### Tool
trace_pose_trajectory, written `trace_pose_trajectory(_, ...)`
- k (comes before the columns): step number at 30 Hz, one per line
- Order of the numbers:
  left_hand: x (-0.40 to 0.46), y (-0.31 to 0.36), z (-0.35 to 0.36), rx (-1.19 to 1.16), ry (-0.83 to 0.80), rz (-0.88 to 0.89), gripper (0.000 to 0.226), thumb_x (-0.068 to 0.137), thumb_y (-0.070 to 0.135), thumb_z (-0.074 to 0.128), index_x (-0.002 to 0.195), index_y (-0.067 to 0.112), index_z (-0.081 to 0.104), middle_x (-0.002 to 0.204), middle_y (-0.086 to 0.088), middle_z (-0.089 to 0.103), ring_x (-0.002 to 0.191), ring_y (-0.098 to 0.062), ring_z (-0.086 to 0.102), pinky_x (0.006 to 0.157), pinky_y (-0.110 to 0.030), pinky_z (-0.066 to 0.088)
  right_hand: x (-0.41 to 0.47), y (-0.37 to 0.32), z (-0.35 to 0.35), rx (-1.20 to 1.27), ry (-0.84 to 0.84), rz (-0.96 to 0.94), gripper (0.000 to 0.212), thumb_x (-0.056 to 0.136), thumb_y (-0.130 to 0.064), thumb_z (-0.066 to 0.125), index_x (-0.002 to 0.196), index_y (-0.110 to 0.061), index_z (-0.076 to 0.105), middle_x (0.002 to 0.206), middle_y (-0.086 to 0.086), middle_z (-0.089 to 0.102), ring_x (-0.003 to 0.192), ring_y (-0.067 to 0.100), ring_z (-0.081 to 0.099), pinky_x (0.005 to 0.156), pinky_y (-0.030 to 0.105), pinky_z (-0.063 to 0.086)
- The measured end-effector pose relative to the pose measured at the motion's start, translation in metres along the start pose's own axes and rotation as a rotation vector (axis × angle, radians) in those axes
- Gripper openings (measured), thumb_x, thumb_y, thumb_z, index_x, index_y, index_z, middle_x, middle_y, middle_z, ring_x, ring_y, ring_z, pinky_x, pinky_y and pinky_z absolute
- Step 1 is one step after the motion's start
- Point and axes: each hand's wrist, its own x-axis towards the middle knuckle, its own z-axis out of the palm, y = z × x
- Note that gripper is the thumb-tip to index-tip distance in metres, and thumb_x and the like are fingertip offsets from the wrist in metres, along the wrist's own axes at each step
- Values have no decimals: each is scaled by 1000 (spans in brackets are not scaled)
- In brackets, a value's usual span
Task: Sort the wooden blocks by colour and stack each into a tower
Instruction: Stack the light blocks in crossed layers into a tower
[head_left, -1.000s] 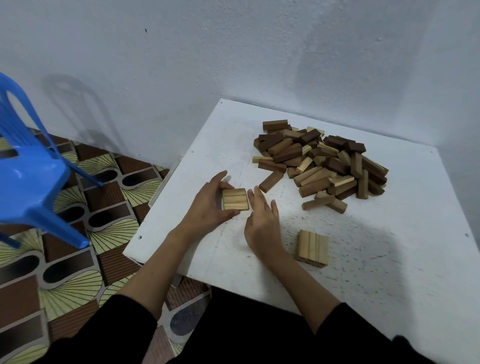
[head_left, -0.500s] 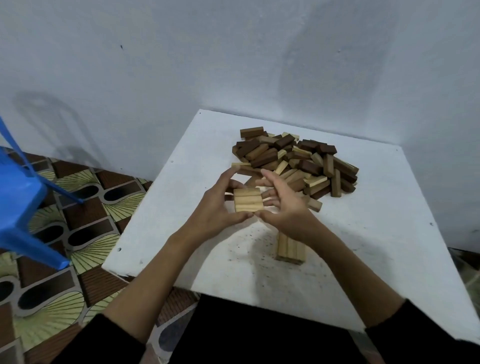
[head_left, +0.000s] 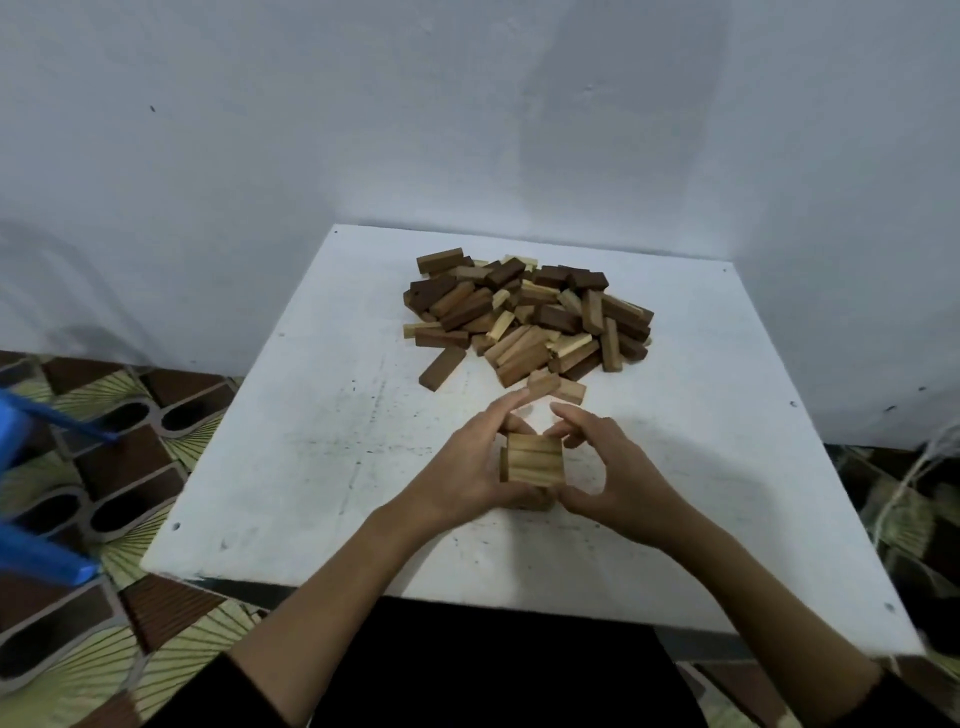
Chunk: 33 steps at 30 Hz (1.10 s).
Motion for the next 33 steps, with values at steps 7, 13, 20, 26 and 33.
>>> trace_pose_trajectory(7, 0, -8, 2, 20, -17, -18, 90, 69, 23, 84, 130, 57, 27, 108, 4, 57, 97, -8, 59, 81, -19, 47, -1, 8, 8, -12, -2, -17, 74, 80, -21, 73, 140, -22, 31, 117, -15, 43, 107, 7, 37, 84, 6, 32)
trace_pose_trajectory(13, -2, -14, 7, 20, -26, -40, 95, 69, 21, 84, 144, 36, 28, 112, 5, 54, 101, -6, 56, 81, -16, 48, -2, 11, 13, -28, 10, -13, 73, 81, -23, 71, 141, -21, 30, 125, -7, 47, 109, 10, 38, 92, 24, 38)
trace_pose_trajectory(20, -6, -18, 2, 72, 0, -9, 94, 66, 23, 86, 128, 57, 25, 117, 7, 51, 109, 0, 50, 82, -5, 40, -4, 10, 15, -35, -6, -32, 82, 77, -29, 75, 143, -18, 28, 132, -2, 45, 119, 15, 36, 99, 41, 38)
trace_pose_trajectory(26, -7, -24, 4, 92, -16, 12, 98, 67, 21, 86, 143, 32, 24, 117, 4, 52, 109, -4, 52, 86, -10, 41, -4, 13, 19, -53, 24, -41, 82, 75, -31, 75, 142, -20, 30, 130, -4, 45, 117, 13, 36, 96, 41, 38)
trace_pose_trajectory(33, -7, -18, 5, 85, -2, 16, 92, 68, 17, 85, 134, 44, 26, 113, 5, 54, 104, 1, 52, 84, -6, 40, -1, 17, 23, -101, 47, -28, 81, 77, -35, 74, 142, -22, 28, 126, -9, 43, 110, 3, 30, 93, 31, 33)
